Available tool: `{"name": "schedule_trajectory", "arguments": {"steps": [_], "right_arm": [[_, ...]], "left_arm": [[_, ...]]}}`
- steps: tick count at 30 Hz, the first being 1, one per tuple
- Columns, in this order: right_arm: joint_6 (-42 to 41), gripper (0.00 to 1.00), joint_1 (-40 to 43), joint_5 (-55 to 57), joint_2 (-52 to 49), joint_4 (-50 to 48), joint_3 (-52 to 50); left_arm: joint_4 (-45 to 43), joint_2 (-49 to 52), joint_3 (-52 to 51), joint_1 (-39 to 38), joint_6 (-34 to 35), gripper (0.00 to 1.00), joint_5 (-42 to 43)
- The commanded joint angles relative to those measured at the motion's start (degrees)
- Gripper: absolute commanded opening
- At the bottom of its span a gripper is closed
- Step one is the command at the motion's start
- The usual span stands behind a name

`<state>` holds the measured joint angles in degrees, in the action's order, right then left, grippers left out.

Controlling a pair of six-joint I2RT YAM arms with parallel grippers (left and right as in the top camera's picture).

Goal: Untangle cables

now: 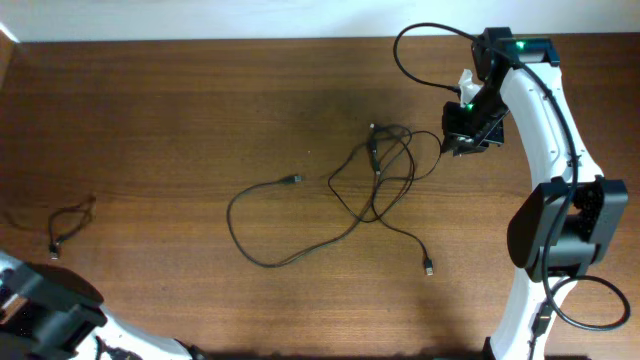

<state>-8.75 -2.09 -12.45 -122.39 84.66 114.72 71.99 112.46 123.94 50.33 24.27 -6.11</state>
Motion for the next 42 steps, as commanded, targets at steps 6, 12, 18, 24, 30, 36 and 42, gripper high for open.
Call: {"name": "schedule_trajectory", "arguments": {"steps": [6,12,18,24,30,36,42], "right_arm": [[0.4,0.24,-0.2,0.5,-0.2,0.2,-0.2],[0.4,0.24,-0.4,0.5,-0.2,0.2,-0.2],[0.7,0.24,-2.8,0.7,-0.2,-0.2,-0.2],[1.0,0.24,-3.6,0.7,-0.2,-0.2,-0.2],[1.0,0.24,-3.7,0.7,-0.2,-0.2,-0.2],[1.3,0.24,-4.6,0.4,-0.2,-0.6,-0.2],[1.5,0.25,-6.6,0.5,-0.2,-0.7,-0.2]], "left_arm": [[-4.3,1.0,-6.7,0.1,0.5,0.99,6.7],[5.7,1.1,-8.7,0.1,18.2,0.99,-12.5],[6.7,1.1,-13.4,0.1,23.3,0.99,-10.8],[7.7,1.1,-13.4,0.1,22.8,0.95,2.6],[14.5,3.7,-13.4,1.3,45.5,0.99,3.8],[13.9,4.9,-11.7,2.0,33.7,0.97,3.7],[15.7,4.9,14.8,1.8,4.8,0.58,6.0]]}}
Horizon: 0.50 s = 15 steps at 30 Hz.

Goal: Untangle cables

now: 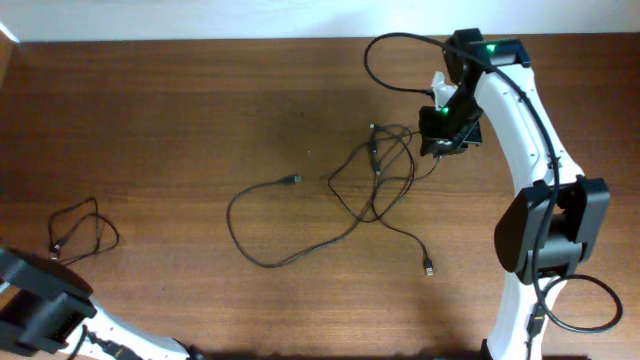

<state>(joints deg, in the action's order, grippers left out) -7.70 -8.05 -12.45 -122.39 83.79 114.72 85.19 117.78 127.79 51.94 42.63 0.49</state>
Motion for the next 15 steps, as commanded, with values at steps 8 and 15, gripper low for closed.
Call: {"name": "schedule_trajectory", "arguments": {"steps": [8,15], "right_arm": [[0.4,0.24,-0.6,-0.1,-0.2,0.2,-0.2],[5.8,0.40,-0.6,-11.5,5.2,1.7,6.3]], "left_arm": [[5.2,-1.0,14.0,-3.4,-24.9,0.84,10.6],[4.6,-13.7,14.1,-15.5,-30.3,0.83,11.4]]}}
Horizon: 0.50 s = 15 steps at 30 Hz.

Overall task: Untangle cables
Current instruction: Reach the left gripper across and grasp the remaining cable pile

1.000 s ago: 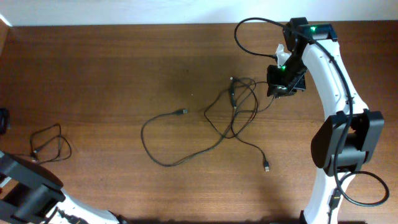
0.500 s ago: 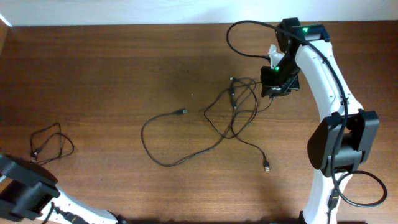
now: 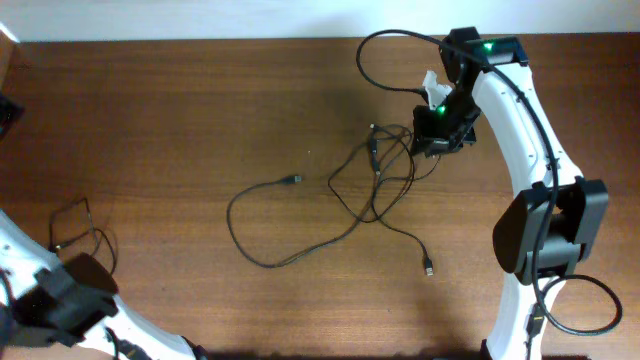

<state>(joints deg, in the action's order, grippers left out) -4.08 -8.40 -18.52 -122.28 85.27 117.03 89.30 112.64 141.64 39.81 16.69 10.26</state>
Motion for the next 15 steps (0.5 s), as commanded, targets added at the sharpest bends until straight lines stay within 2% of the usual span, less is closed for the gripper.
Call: {"name": "schedule_trajectory", "arguments": {"steps": [1,2,5,6,7,11,14,15], "right_arm": [[2.2,0.46,-0.2,-6.5,7.3,0.3,5.5],[2.2,0.52,-0.2,-6.8,9.0,0.4,6.7],[2.2,0.61,2.1,-6.3,15.8,3.5,11.7],[2.2,0.64,3.2,-6.3,17.0,4.2,12.5],[2.1,0.72,5.7,-6.3,19.0,5.6,13.6],[2.2,0.75,18.6,-6.4,22.2,9.8,13.8],[2.9,0.77,26.0,-6.4,21.4,12.0,13.6],[3.3,0.77,27.9,-6.3,21.3,12.0,13.1]], "left_arm": [[1.2,-10.5,0.2,-6.2,-5.1,0.83,1.6],[1.9,-11.7,0.2,-9.6,-6.3,0.83,1.6],[4.3,-12.1,-0.5,-20.9,-7.0,0.83,1.6],[4.5,-12.1,-1.3,-24.1,-7.0,0.80,1.6],[4.5,-12.1,-2.5,-28.2,-7.0,0.79,1.5],[2.0,-12.0,-8.4,-42.4,-7.2,0.79,-2.3],[-4.0,-12.0,-17.1,-51.7,-7.4,0.79,-2.6],[-8.5,-12.0,-22.8,-56.1,-8.7,0.80,-2.5]]}}
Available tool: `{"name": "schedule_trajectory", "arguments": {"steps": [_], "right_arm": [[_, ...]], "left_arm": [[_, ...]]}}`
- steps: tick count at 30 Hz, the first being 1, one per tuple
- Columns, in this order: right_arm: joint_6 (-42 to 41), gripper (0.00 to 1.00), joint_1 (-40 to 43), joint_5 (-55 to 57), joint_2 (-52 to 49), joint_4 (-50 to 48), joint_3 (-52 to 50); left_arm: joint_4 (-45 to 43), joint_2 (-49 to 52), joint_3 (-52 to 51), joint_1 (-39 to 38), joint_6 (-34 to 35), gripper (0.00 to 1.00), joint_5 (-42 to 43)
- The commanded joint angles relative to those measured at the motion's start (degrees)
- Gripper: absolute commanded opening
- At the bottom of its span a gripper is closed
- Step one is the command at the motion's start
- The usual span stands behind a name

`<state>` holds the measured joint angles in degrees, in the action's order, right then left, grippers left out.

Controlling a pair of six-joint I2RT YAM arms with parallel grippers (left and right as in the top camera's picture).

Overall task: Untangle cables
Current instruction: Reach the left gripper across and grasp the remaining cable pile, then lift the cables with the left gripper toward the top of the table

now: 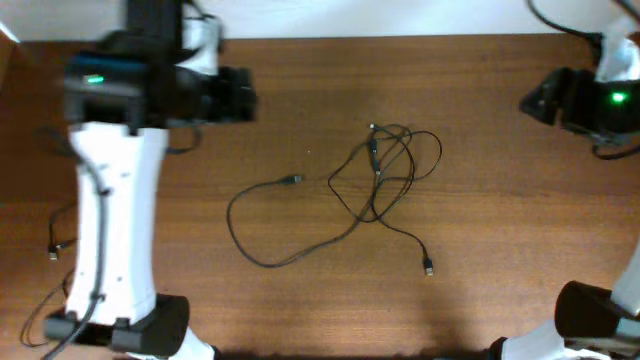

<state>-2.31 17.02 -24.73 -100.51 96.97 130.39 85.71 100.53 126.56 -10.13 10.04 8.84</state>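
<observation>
A tangle of thin black cables (385,170) lies at mid-table. One strand loops left to a plug (295,179), and another ends in a plug (428,268) toward the front. My left gripper (238,95) is blurred at the back left, well away from the tangle. Dark and blurred too, my right gripper (532,100) hangs near the right edge, far right of the tangle. Neither gripper touches a cable, and their jaws cannot be made out.
The white left arm (105,220) stretches from the front left corner toward the back. A small separate cable (52,250) shows beside it at the left edge. The table's back edge (320,38) meets a white wall.
My right gripper was at the tangle's upper right edge and is now far off near the right edge. The left arm was low at the front left and now reaches the back left. The tangle looks unchanged.
My right gripper first hung to the right of the tangle, then stood closer, then at its upper right edge. The left arm stayed low in the front left corner, where the small cable changed shape. Now both arms are away from the tangle.
</observation>
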Motion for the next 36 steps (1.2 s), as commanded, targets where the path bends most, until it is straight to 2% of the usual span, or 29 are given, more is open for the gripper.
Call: {"name": "schedule_trajectory", "arguments": {"steps": [1,3,5,8,9,15,17,22,27,30,31,32,33,36], "right_arm": [[1.8,0.77,3.0,-0.2,-0.5,0.3,-0.6],[4.1,0.77,3.0,0.0,-0.5,0.3,-1.0],[4.3,0.77,2.9,1.4,-0.5,0.3,-1.7],[4.3,0.78,2.9,1.4,-0.5,0.0,-2.8],[4.3,0.78,2.9,1.4,-0.5,0.0,-3.0],[5.1,0.78,2.9,3.0,-0.5,0.0,-3.0],[5.1,0.78,2.9,3.7,-0.5,0.1,-3.0],[5.1,0.78,2.9,4.0,-0.5,0.2,-3.0],[5.1,0.78,2.9,4.0,-0.5,0.2,-3.0],[5.1,0.78,2.9,4.0,-0.5,0.2,-3.0],[5.1,0.77,2.9,4.0,-0.5,0.2,-3.0],[5.1,0.78,2.9,4.0,-0.5,0.2,-3.0],[5.1,0.78,2.9,4.0,-0.5,0.1,-3.0],[5.1,0.78,2.9,4.0,-0.6,0.1,-3.0]], "left_arm": [[-7.8,0.1,-11.3,-8.9,-3.4,0.81,-1.1],[-11.7,0.2,-15.7,-12.2,-4.5,0.82,-1.1],[-19.3,0.3,-23.6,-18.3,-5.9,0.87,-1.1],[-25.7,0.7,-30.3,-23.4,-6.4,0.86,-1.2],[-26.3,1.1,-31.6,-24.4,-4.7,0.84,-1.4],[-26.5,9.0,-35.0,-25.4,21.0,0.83,-2.9],[-26.5,12.6,-35.0,-25.4,26.7,0.76,-2.7],[-27.0,18.8,-35.0,-25.4,28.1,0.64,-2.6],[-28.8,22.2,-35.0,-25.3,28.3,0.61,-2.7],[-32.4,23.5,-35.0,-25.3,28.3,0.50,-3.8],[-33.3,23.6,-35.0,-25.3,28.3,0.38,-5.6],[-33.4,23.5,-34.9,-25.0,28.3,0.16,-7.7],[-32.9,23.5,-34.5,-24.5,28.2,0.00,-8.8],[-26.3,20.8,-27.3,-21.3,23.6,0.00,-11.2]]}}
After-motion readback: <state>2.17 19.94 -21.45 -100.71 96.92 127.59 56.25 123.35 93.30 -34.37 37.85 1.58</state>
